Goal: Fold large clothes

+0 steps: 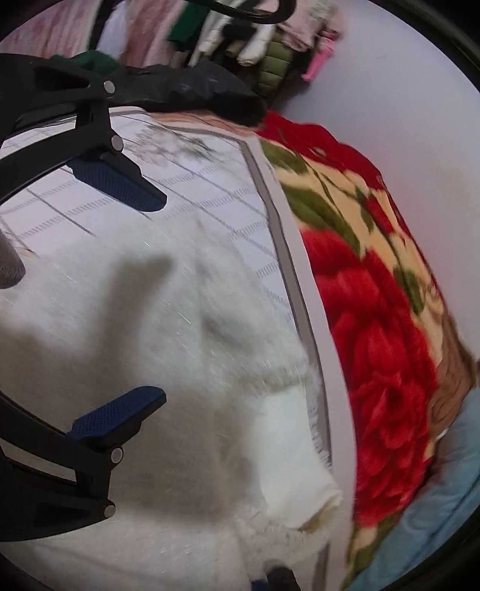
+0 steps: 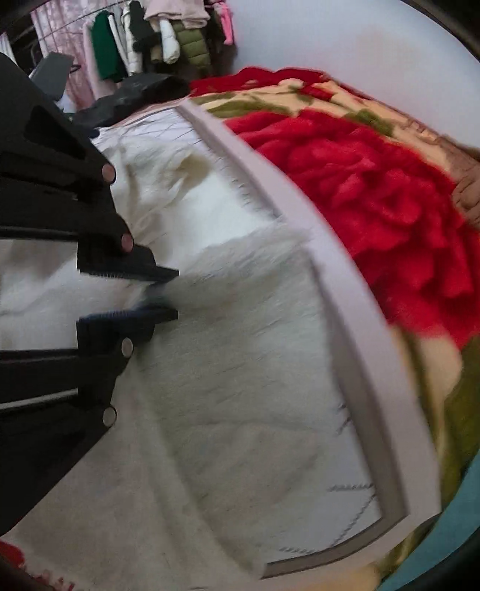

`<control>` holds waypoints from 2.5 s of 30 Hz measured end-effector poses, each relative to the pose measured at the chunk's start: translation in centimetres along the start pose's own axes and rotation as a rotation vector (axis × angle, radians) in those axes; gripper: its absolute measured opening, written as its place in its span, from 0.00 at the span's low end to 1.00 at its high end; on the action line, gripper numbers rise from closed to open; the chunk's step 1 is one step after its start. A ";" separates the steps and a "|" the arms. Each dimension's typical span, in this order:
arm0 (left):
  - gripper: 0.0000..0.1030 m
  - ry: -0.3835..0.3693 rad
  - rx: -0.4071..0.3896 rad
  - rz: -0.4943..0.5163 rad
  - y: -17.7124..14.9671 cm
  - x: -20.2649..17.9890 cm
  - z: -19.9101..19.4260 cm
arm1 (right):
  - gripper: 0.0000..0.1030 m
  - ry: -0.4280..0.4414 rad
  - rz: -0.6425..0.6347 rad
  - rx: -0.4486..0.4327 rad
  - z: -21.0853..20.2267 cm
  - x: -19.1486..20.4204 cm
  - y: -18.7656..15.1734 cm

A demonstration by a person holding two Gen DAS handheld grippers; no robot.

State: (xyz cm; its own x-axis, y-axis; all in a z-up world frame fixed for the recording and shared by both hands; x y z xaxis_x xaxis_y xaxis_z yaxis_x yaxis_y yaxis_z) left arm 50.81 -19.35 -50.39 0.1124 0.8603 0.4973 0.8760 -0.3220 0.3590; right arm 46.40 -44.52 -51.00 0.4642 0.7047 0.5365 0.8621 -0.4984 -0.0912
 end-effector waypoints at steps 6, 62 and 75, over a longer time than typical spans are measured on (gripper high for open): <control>0.94 0.013 0.122 -0.053 -10.0 3.8 -2.3 | 0.45 -0.012 -0.197 0.063 -3.9 1.8 -10.2; 0.94 -0.075 0.090 0.254 -21.5 -0.4 -9.9 | 0.10 -0.091 0.238 0.305 -13.5 -23.9 -36.4; 1.00 0.026 0.172 0.202 -22.4 -5.1 -3.6 | 0.37 -0.117 0.114 0.002 -19.0 -28.5 -23.3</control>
State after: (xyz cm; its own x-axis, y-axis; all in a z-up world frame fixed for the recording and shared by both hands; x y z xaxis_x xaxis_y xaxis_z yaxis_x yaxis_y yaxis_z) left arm 28.94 -17.94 -58.16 0.2825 0.7742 0.5664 0.9043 -0.4120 0.1121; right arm 9.16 -62.61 -48.21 0.5795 0.6979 0.4208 0.8028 -0.5777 -0.1476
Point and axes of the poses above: each gripper's, at about its wrist camera, not at the fingertips, and z roughly the way its jaws point, x to its left, y to its top, the point moved 3 cm from there along z, roughly the way its jaws point, and after that the axes turned 7 degrees about y, right-handed, at the moved point
